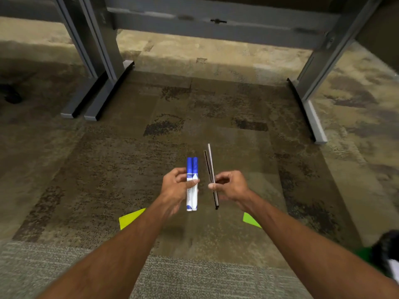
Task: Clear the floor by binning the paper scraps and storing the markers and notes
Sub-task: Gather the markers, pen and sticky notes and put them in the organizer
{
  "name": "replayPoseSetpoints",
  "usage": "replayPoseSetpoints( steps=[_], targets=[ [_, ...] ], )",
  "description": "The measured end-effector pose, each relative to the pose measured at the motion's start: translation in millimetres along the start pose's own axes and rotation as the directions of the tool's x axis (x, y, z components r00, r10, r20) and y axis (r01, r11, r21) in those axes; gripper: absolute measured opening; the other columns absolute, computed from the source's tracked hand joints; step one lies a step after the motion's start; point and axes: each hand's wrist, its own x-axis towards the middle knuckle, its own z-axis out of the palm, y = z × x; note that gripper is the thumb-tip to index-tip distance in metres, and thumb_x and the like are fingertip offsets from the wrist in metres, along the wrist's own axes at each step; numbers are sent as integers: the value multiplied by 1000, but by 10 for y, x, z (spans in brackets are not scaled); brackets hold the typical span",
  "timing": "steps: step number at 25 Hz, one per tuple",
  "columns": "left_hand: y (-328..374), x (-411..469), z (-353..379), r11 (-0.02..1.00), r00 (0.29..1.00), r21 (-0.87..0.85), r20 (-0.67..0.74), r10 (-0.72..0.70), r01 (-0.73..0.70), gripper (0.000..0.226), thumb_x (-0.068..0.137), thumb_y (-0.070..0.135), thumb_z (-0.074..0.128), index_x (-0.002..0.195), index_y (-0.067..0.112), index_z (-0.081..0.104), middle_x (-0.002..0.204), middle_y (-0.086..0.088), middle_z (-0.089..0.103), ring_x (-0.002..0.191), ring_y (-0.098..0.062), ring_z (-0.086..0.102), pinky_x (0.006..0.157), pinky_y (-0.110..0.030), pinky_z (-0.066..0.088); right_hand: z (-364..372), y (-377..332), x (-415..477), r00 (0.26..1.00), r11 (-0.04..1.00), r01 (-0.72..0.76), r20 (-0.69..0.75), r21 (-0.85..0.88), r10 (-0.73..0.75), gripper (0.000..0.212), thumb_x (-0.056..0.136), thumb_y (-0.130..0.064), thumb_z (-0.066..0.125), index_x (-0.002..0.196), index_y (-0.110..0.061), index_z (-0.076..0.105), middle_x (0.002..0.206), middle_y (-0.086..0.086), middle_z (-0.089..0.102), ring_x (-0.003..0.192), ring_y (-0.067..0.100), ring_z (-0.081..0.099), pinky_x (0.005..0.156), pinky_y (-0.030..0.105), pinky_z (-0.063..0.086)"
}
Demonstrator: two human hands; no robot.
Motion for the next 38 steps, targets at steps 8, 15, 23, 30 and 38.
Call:
replayPoseSetpoints(
  steps=[8, 15, 23, 30, 38],
  targets=[
    [2268, -1533, 805, 999, 994, 5, 100, 34, -35, 40, 76, -15, 67, 110, 2, 55, 92, -24, 69, 77, -30, 65, 79, -45, 55, -1162, -2128, -1488, 976, 991, -8, -214, 135, 37, 23, 69, -5, 82, 71, -15, 62, 73, 9, 63, 67, 18, 57, 61, 29, 49],
    [4362, -2519, 1849, 977, 963, 102, 214, 164, -189, 33, 77, -9, 70, 100, 10, 58, 97, -18, 73, 91, -32, 69, 89, -50, 54, -2361, -3995, -2402, 938, 979, 116, -343, 167, -52, 25, 69, -4, 82, 89, -3, 66, 77, 14, 68, 65, 21, 65, 54, 31, 57],
    [5703, -3069, 2933, 879, 886, 252, 346, 309, -405, 34, 78, 9, 74, 100, 26, 54, 99, 2, 71, 81, -14, 73, 72, -25, 54, -3534, -5057, -2938, 881, 975, 211, -446, 72, -157, 25, 71, -13, 82, 89, -19, 66, 89, 2, 72, 86, 18, 69, 83, 43, 59],
    [6032, -3081, 3673, 835, 849, 315, 439, 293, -451, 32, 80, 15, 74, 97, 30, 52, 96, 12, 66, 80, -4, 66, 83, -35, 45, -4189, -5301, -3092, 855, 977, 171, -512, 126, -84, 30, 73, -9, 79, 100, -11, 68, 92, 4, 71, 87, 17, 68, 86, 39, 59],
    [6453, -2544, 4487, 828, 807, 291, 518, 284, -479, 38, 80, 11, 73, 110, 19, 51, 108, -4, 63, 101, -31, 64, 93, -50, 46, -4963, -5626, -2637, 800, 984, 158, -595, 81, -79, 29, 76, -10, 77, 102, -6, 66, 90, 6, 72, 78, 15, 70, 65, 25, 60]
  ],
)
